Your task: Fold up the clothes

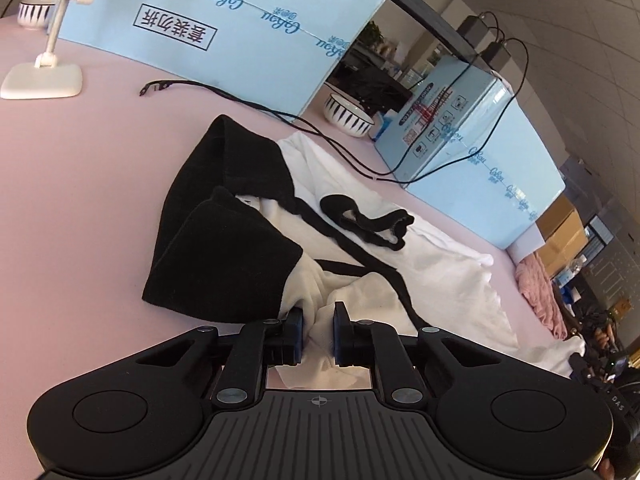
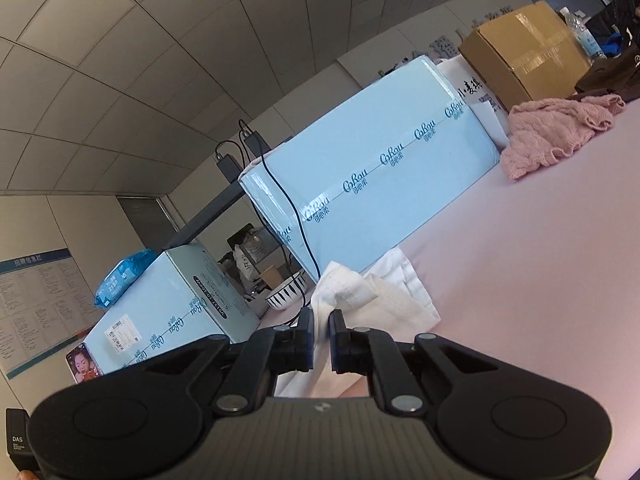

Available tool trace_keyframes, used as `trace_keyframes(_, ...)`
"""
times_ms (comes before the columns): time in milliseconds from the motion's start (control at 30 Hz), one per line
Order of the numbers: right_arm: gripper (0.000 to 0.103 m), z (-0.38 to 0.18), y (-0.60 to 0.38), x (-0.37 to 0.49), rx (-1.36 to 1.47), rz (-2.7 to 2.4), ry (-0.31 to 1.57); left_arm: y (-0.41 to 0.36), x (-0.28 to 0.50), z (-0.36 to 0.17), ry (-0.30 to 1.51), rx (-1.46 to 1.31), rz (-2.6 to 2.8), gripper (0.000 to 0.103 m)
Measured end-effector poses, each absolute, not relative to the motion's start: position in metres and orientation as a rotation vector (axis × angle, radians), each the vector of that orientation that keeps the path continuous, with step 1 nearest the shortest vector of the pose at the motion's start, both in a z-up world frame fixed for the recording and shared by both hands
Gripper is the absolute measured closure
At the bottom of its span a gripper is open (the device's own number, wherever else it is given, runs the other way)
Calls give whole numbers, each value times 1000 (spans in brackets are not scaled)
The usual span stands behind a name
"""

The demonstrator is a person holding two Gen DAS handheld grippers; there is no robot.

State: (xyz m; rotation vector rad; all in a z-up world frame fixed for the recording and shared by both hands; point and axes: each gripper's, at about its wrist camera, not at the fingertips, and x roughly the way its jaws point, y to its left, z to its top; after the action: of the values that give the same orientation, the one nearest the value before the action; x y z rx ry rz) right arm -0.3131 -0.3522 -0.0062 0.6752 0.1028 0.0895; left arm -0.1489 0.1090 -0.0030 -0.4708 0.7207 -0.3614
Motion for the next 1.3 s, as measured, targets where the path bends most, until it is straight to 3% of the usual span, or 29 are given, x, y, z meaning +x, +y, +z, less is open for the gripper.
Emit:
trace_keyframes(333,96,-4,-357,-325,693,169,74,112,-152,4,759,-453,-367,90)
trace_keyframes(800,98,49,-367,-385,645,306,-73,136,-190,62,873,-423,-387,94)
trace_keyframes(900,97,50,-360,-362,604,253,66,132,-180,61,903,-416,-367,94)
trace_keyframes(967,90,45,-361,-346,641,326,250,129,-179,53,935,-405,-354,94)
trace_keyframes(1100,52,23,-370,-342,828,363,577,136,-183,40,971,-434,-343,94)
trace_keyframes(1233,51,-3,-382,-353,1071,309,826,136,-182,34,983,-432,-352,94)
trace_keyframes(1300,50,-15,-383,-364,1145,267,850,135,-181,32,992,-427,-359,94)
